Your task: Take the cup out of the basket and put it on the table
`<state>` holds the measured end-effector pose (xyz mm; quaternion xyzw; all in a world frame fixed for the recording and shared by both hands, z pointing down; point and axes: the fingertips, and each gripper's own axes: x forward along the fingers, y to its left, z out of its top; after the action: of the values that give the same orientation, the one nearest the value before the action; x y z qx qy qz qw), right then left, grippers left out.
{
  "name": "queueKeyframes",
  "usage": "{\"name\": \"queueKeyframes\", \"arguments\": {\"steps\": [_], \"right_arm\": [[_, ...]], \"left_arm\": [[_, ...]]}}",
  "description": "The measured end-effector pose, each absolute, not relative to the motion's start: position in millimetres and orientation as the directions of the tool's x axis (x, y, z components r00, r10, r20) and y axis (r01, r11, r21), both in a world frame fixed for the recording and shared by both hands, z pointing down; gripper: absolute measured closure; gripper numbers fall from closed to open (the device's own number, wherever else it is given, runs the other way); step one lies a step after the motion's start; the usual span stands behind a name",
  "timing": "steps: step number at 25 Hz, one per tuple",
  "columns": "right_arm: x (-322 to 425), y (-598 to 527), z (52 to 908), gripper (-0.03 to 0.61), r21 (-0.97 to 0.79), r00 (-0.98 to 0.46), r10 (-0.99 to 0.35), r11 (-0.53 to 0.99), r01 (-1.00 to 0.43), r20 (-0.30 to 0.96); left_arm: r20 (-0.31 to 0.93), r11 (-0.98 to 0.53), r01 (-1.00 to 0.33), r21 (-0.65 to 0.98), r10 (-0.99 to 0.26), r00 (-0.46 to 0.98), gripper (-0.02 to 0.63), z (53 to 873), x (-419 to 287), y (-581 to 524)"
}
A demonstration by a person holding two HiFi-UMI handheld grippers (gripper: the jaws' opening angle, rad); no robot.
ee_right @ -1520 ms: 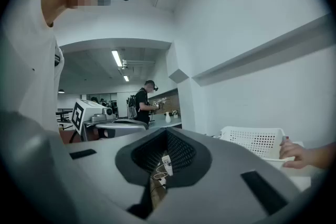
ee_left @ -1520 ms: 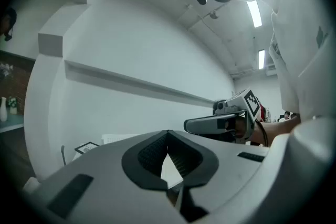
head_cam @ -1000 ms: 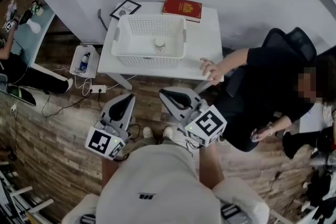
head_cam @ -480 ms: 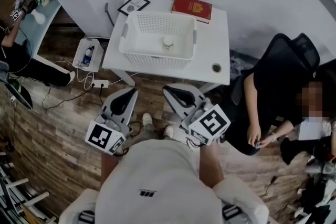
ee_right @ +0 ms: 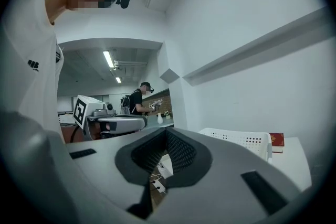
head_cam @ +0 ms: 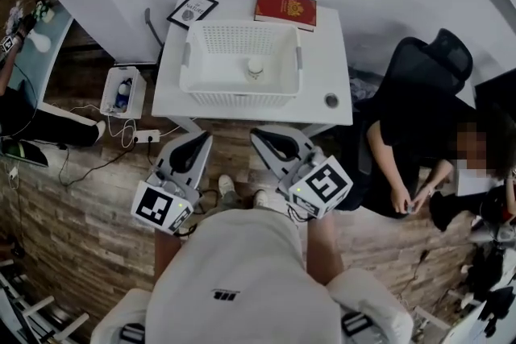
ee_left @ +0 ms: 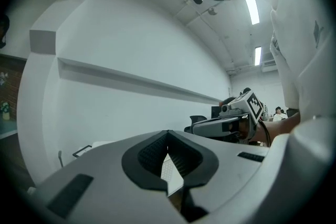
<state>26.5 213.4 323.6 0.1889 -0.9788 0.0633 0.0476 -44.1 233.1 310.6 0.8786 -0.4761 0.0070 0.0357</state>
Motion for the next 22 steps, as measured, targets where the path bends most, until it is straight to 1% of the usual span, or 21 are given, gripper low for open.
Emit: {"name": "queueKeyframes", "arguments": {"steps": [8, 12, 22], "right_arm": [[6.1, 196.8, 330.3, 0.565, -0.098, -0.880, -0.448, 0.879, -0.466, 0.159], [4.1, 187.1, 333.5, 0.565, -0.102, -0.861, -0.476, 0.862, -0.497, 0.178], [6.6, 142.7, 344.6, 0.565, -0.096, -0.854, -0.477, 0.859, -0.503, 0.209]], "left_arm": [[0.033, -0.644, -0.762, 0.066, -0.762, 0.646, 0.604, 315.4, -58.6, 211.8], [0.038, -0.665, -0.742, 0.085, -0.742, 0.670, 0.604, 317.7, -62.2, 199.2], [0.061, -0.680, -0.727, 0.095, -0.725, 0.686, 0.604, 329.0, -60.1, 153.0]]}}
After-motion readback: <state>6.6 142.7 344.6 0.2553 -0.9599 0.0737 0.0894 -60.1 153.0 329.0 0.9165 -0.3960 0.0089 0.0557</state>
